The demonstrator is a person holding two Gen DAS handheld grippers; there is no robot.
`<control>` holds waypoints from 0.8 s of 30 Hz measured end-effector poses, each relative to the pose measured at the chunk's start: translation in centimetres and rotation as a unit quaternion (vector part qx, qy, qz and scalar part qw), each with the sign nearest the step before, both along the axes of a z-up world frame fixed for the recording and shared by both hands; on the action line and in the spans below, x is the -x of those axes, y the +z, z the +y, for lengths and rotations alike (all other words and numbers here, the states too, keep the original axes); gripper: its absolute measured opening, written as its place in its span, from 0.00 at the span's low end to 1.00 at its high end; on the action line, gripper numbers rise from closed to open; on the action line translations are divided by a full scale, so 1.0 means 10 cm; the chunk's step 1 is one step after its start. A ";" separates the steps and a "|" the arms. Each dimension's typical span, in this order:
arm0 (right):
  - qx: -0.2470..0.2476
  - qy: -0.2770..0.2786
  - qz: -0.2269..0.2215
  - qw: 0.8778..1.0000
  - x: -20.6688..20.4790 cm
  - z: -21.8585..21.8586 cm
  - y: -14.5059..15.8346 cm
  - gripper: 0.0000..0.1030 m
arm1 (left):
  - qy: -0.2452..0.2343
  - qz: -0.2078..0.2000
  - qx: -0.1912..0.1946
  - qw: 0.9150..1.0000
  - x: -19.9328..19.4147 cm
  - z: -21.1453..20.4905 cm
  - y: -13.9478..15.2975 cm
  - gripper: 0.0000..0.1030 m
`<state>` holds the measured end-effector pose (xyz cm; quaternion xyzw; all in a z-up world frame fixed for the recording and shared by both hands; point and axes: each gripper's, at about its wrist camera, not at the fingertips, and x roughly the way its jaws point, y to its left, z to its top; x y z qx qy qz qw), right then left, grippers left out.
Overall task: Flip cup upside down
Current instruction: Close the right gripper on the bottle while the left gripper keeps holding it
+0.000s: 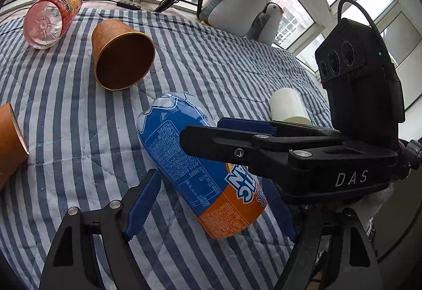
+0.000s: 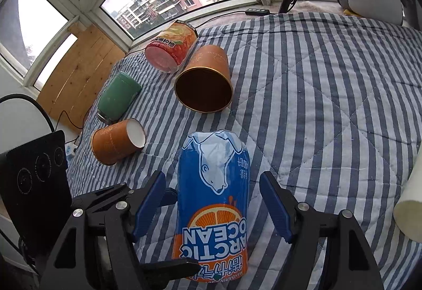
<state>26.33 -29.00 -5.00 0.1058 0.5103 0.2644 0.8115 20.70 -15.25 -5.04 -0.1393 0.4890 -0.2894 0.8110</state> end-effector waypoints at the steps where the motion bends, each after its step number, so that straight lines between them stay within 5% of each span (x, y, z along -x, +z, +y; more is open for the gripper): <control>1: 0.001 0.004 0.004 1.000 -0.02 0.02 -0.02 0.68 | -0.001 0.001 -0.004 1.000 -0.02 -0.01 -0.02 0.79; 14: 0.013 -0.009 0.002 1.000 0.04 0.09 -0.04 0.58 | -0.016 -0.020 -0.015 1.000 -0.01 -0.02 -0.04 0.75; 24: -0.040 -0.025 -0.087 0.995 0.40 0.23 0.18 0.58 | -0.007 -0.096 -0.065 0.993 0.26 0.22 0.28 0.72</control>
